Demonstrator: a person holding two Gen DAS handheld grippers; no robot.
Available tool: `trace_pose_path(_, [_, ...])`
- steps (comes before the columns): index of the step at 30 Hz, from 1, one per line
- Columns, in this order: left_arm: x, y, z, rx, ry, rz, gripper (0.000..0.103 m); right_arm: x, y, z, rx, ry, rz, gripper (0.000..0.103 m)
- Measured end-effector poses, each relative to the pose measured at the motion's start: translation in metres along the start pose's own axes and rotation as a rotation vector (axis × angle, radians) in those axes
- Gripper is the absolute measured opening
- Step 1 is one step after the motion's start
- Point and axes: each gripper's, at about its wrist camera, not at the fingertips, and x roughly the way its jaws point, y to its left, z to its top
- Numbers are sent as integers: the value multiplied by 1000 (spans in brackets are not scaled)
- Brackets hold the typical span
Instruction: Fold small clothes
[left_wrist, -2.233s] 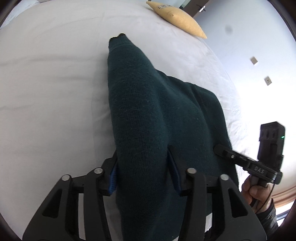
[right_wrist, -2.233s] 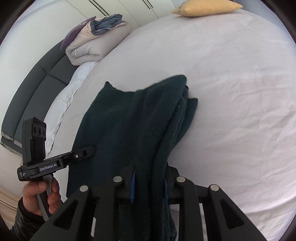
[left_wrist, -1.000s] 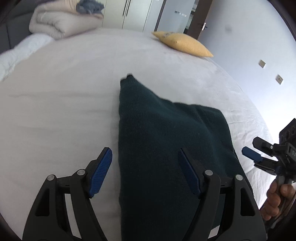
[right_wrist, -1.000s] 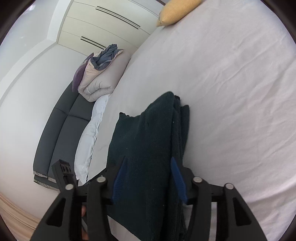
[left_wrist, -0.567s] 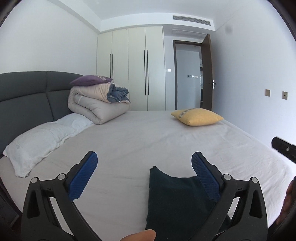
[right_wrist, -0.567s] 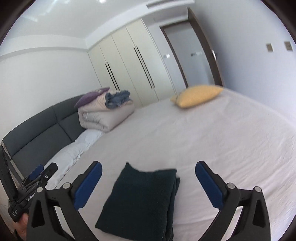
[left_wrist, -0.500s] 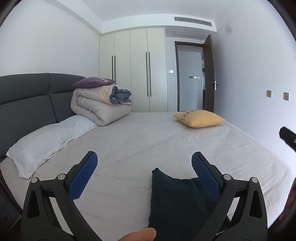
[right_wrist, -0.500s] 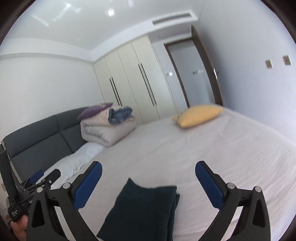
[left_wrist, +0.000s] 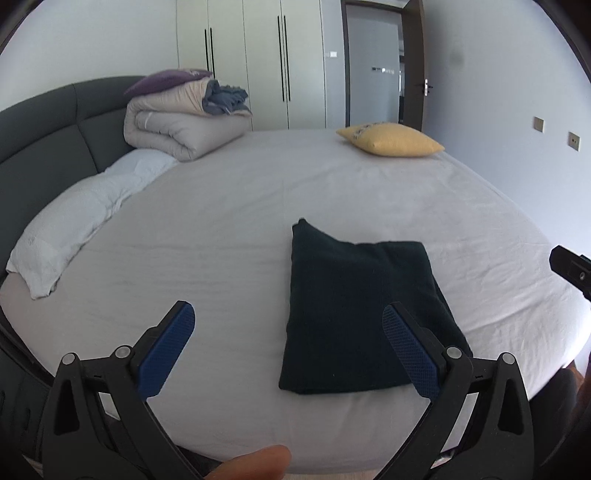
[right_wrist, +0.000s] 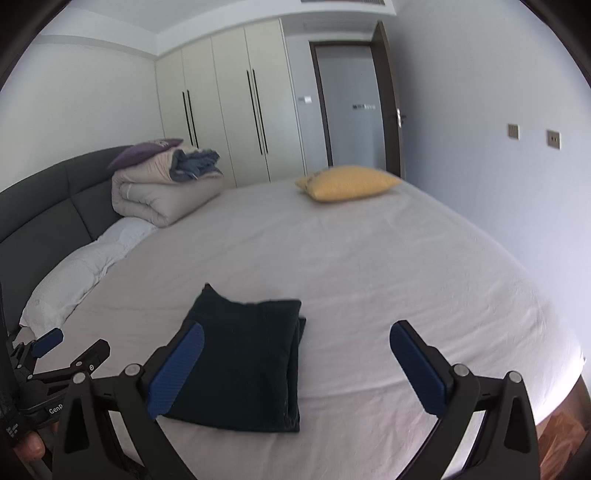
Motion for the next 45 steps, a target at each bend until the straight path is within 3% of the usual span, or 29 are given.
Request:
trace_pose_path(6, [33,8,-20,-32,109,-1,103,27,16,-28,-69,120,-64,103])
trace_pose_path(11, [47,11,-30,-36,154,-4,103,36,25,-41,-95,177,-70,103])
trace_pose_path(45, [63,15,-37,-55,190,-33,103,45,19,-61,-59,260,-86,103])
